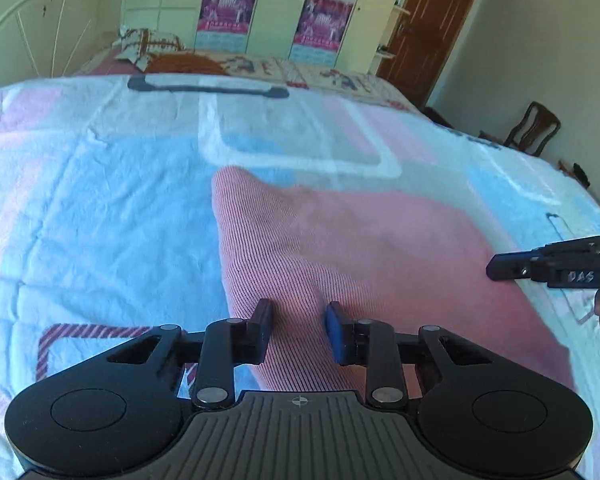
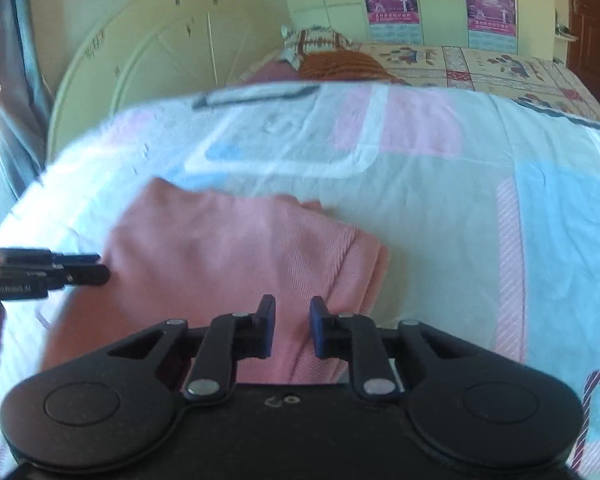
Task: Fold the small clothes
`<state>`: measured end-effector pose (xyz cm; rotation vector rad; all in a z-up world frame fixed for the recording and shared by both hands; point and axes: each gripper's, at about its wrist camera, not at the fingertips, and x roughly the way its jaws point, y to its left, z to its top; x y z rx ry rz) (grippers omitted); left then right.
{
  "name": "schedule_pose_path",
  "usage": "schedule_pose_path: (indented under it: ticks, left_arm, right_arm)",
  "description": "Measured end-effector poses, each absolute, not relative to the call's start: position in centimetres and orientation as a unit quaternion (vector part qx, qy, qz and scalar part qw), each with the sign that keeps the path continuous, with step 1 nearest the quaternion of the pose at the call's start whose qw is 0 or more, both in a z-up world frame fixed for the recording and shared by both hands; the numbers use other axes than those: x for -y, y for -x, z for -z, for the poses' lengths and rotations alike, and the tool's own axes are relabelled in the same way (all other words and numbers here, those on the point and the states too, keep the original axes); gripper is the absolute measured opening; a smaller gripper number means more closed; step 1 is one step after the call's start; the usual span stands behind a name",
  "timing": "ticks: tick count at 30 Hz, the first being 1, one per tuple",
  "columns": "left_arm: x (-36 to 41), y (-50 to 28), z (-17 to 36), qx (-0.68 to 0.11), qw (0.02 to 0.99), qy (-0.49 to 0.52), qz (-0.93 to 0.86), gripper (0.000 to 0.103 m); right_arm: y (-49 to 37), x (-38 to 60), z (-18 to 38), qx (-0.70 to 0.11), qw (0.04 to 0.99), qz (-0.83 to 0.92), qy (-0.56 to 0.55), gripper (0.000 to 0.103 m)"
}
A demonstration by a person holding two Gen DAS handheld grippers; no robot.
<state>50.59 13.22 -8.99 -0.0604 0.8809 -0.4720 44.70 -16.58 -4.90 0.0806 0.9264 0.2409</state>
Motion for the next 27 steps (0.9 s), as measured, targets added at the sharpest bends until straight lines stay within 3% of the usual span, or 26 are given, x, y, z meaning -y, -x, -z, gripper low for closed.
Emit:
schedule_pose_path:
  ticks: [6,14,20,27]
  left_arm:
    - [-12.7,-49.5,8.3,-0.412,0.884,0.002,0.220,0.030]
    - [-14.9,-42.8,6.9,-0.387,0.896,0.004,0.217,0.030]
    - [-16.1,-41.4,8.3,-0.397,0.894,0.040,0.203,0.030]
    - [-14.7,-37.8,7.4,-0.397,0.896,0.013,0.201,0.030]
  right_arm:
    - [-44.8,15.6,6.8,-0.461,0.883,-0.085,0.015,0.013]
    - [-38.9,14.4,3.1,-0.428,0.894,-0.132,0.007,0.015]
    - [-37.0,13.4,5.7,-0.465,0.874,-0.114,0.086,0.012]
    - [-35.8,13.2,3.7,-0.437,0.889,-0.126,0.060,0.015]
